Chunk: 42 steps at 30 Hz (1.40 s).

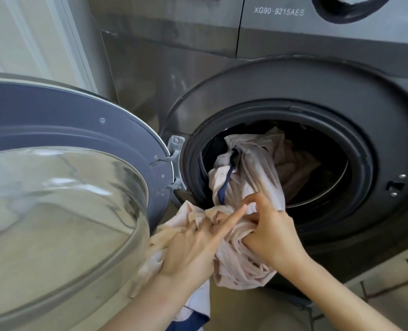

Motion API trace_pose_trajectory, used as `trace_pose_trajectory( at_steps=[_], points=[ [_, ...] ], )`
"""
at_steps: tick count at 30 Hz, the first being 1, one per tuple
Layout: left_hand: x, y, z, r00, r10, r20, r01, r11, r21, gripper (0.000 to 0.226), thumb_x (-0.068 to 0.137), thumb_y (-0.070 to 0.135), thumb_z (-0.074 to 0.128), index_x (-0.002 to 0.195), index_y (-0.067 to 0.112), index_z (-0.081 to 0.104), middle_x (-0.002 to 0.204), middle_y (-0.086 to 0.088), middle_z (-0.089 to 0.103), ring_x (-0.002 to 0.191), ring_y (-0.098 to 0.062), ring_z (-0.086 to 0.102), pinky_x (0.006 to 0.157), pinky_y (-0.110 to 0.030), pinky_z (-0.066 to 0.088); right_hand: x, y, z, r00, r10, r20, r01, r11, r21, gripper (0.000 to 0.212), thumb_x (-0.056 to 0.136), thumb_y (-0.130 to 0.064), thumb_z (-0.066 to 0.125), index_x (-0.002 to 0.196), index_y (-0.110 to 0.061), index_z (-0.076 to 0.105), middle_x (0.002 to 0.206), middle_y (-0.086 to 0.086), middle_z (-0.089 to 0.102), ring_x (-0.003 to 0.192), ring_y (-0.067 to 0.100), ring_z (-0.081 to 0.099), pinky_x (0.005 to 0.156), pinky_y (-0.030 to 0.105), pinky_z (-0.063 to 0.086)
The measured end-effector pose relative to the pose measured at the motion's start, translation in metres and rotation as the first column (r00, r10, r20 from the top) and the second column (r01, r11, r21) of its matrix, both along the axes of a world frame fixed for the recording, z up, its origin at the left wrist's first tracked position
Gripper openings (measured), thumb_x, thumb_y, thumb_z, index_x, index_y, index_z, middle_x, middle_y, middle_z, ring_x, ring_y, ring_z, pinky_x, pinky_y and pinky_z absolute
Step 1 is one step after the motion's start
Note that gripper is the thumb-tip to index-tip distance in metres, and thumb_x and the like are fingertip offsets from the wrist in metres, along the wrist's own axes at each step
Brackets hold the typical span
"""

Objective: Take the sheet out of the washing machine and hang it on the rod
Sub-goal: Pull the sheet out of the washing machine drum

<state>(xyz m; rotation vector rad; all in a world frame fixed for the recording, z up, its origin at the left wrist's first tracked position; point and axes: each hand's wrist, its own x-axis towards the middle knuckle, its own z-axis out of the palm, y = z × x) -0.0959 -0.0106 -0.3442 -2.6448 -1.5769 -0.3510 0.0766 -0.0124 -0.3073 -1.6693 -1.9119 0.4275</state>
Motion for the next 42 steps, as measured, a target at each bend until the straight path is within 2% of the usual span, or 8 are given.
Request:
trace_pose_trajectory(
  at_steps=[5,9,18,22,30,33,36,42],
  points=[
    [-0.003,0.001,-0.019,0.999,-0.032,-0.004,0.032,0.997,-0.077,0.116,0.058,0.021,0.074,0.148,0.044,0.006,0.104,-0.002,0.061,0.084,-0.02,0.063,0.049,-0.031,0.052,-0.001,0.004,-0.028,0.978,0.064,-0.196,-0.084,0.992,-0.091,0.062,0.076,-0.012,0.068,0.116,-0.041,0.03,0.07,0.0,0.069,0.059,0.011,0.061,0.062,0.033,0.053],
    [-0.006,-0.003,-0.021,0.998,-0.055,-0.037,0.054,0.998,-0.021,0.079,0.046,0.03,0.077,0.121,0.034,0.051,0.098,0.005,0.058,0.072,-0.015,0.063,0.038,-0.021,0.03,0.008,0.008,-0.04,0.955,0.076,-0.288,-0.126,0.979,-0.159,0.082,0.075,-0.012,0.076,0.132,-0.041,0.025,0.106,-0.014,0.064,0.094,-0.002,0.062,0.086,0.021,0.052],
    [-0.004,0.001,-0.024,0.998,-0.061,0.012,0.062,0.996,-0.066,0.06,0.05,0.027,0.079,0.104,0.029,0.054,0.141,0.009,0.042,0.066,-0.013,0.06,0.039,-0.021,0.026,0.005,0.013,-0.05,0.919,0.092,-0.384,-0.135,0.987,-0.086,0.086,0.075,-0.011,0.077,0.137,-0.04,0.026,0.107,-0.016,0.053,0.093,-0.001,0.06,0.082,0.014,0.05],
    [-0.002,0.008,-0.025,0.997,-0.073,0.009,0.073,0.995,-0.072,0.044,0.059,0.022,0.056,0.102,0.03,0.059,0.113,0.008,0.063,0.079,-0.011,0.065,0.046,-0.019,0.024,0.001,0.014,-0.055,0.916,0.068,-0.396,-0.112,0.99,-0.088,0.078,0.078,-0.009,0.072,0.129,-0.048,0.028,0.104,-0.015,0.054,0.095,-0.002,0.057,0.086,0.014,0.047],
    [-0.003,0.002,-0.03,0.996,-0.064,0.063,0.071,0.991,-0.111,0.055,0.044,0.023,0.071,0.091,0.028,0.044,0.092,0.006,0.065,0.069,-0.012,0.063,0.04,-0.02,0.02,0.043,0.028,0.005,0.799,0.589,-0.121,-0.599,0.761,-0.249,0.073,0.074,0.001,0.061,0.137,-0.028,0.041,0.138,-0.01,0.039,0.133,0.001,0.031,0.109,0.017,0.028],
    [-0.005,-0.002,-0.029,0.999,-0.031,0.042,0.036,0.993,-0.111,0.058,0.045,0.025,0.074,0.096,0.027,0.046,0.091,0.007,0.064,0.068,-0.014,0.062,0.037,-0.022,0.021,0.076,0.057,0.013,0.916,0.327,0.233,-0.312,0.945,-0.099,0.084,0.073,0.009,0.053,0.139,-0.037,0.033,0.151,-0.009,0.023,0.142,0.018,0.014,0.116,0.047,0.02],
    [-0.008,-0.006,-0.028,1.0,-0.012,0.018,0.014,0.995,-0.101,0.079,0.043,0.03,0.078,0.116,0.027,0.048,0.09,0.006,0.065,0.065,-0.016,0.064,0.035,-0.023,0.023,0.094,0.079,-0.008,0.81,0.14,0.57,-0.024,0.978,-0.206,0.105,0.08,0.003,0.05,0.139,-0.054,-0.016,0.155,-0.008,-0.001,0.143,0.033,-0.002,0.114,0.054,0.012],
    [-0.012,-0.016,-0.014,0.999,-0.044,-0.021,0.041,0.995,-0.096,0.115,0.038,0.036,0.078,0.145,0.035,0.035,0.084,0.012,0.062,0.056,-0.008,0.056,0.035,-0.02,0.019,0.092,0.111,-0.032,0.737,0.176,0.653,-0.12,0.984,-0.13,0.099,0.089,-0.035,0.058,0.14,-0.044,-0.027,0.157,-0.004,-0.008,0.143,0.036,-0.002,0.113,0.051,0.011]
  ],
)
